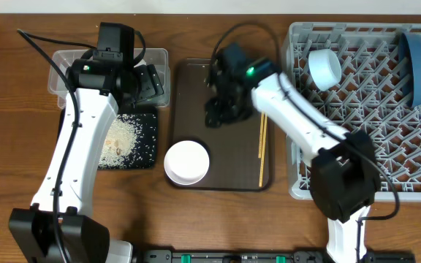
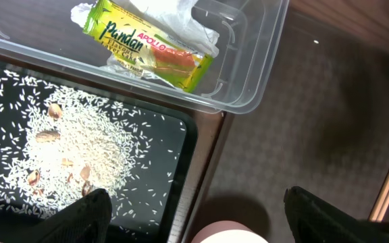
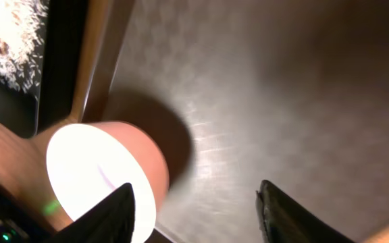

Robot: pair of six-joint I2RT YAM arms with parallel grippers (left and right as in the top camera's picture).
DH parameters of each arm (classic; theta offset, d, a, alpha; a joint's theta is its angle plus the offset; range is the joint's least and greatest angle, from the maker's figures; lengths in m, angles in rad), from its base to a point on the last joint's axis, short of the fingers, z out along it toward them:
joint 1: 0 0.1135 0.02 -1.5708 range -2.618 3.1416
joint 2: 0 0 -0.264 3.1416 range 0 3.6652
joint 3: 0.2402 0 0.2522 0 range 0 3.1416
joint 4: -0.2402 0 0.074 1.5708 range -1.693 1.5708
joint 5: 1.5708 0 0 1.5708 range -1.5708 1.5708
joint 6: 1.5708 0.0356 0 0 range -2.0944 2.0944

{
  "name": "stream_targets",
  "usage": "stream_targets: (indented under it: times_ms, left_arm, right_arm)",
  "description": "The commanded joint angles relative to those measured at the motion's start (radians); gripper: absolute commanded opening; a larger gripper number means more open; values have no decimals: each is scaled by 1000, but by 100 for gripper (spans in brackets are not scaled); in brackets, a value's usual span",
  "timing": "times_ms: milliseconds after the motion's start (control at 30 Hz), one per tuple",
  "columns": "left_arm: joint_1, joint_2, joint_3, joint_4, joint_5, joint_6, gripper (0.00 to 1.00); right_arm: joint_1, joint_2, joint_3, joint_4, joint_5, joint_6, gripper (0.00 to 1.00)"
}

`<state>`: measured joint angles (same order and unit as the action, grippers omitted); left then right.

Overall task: Sort waste into correct bins and load items into the dishwasher rack
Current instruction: 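Reach the right gripper to the white bowl and grasp its rim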

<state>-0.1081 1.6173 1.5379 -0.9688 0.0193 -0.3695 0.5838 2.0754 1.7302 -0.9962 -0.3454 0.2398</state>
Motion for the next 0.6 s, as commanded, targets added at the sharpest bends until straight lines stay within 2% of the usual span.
stream_targets:
  times_ms: [0, 200, 367, 500, 567]
  left_arm:
    - [3, -13, 16, -3, -9, 1, 85]
    - [3, -13, 16, -3, -9, 1, 84]
    - [3, -13, 16, -3, -9, 1, 85]
    - [3, -13, 16, -3, -9, 1, 84]
    - [3, -13, 16, -3, -9, 1, 85]
  right_arm:
    - [47, 6, -80, 63, -33, 126, 52]
    - [100, 6, -223, 204, 30, 187, 44]
    - [115, 6, -273, 233, 35, 202, 27]
    - [115, 6, -274, 234, 36, 201, 21]
    - [111, 6, -272, 244, 35, 201, 23]
